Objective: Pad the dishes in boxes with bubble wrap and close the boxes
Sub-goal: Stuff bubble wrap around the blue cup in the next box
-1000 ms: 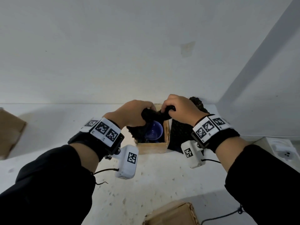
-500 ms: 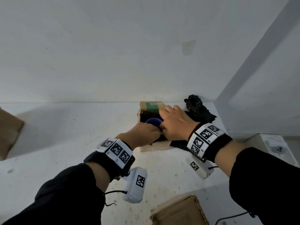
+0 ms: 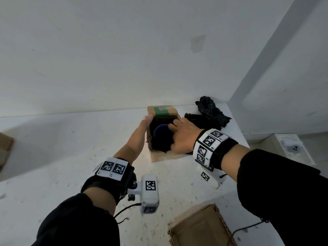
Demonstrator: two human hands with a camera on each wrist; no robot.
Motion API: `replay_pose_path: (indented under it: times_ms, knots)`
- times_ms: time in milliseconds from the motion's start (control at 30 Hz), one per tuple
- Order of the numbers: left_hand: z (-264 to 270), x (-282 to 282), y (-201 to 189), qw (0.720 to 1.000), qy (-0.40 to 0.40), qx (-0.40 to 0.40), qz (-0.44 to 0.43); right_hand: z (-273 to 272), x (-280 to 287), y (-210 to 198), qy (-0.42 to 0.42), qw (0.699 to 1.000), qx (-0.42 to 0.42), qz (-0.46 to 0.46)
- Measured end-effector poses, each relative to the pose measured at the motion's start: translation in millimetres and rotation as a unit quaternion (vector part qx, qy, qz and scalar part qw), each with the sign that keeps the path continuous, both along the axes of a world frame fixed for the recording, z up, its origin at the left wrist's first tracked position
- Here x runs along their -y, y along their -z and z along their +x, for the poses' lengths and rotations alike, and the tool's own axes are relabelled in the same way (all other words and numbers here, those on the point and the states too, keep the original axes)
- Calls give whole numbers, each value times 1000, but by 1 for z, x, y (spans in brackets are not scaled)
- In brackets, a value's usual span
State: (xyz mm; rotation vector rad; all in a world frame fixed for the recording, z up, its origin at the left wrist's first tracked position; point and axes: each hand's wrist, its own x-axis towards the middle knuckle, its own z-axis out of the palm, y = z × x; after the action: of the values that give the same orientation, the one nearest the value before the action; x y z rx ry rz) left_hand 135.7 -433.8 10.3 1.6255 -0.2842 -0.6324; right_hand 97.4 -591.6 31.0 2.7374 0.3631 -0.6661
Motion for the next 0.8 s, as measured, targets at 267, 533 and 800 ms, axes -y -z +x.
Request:
replay_pose_path:
  times_ms: [267, 533, 800]
  knots:
    - [14, -10, 21, 983, -28, -162, -86, 8, 8, -3, 29, 995, 2, 100]
    - [7, -3, 25, 985, -52, -139, -85, 0, 0, -1, 3, 946, 27, 322]
    - [8, -5, 36, 990, -44, -110, -75, -8, 30, 1, -31, 981, 81, 174]
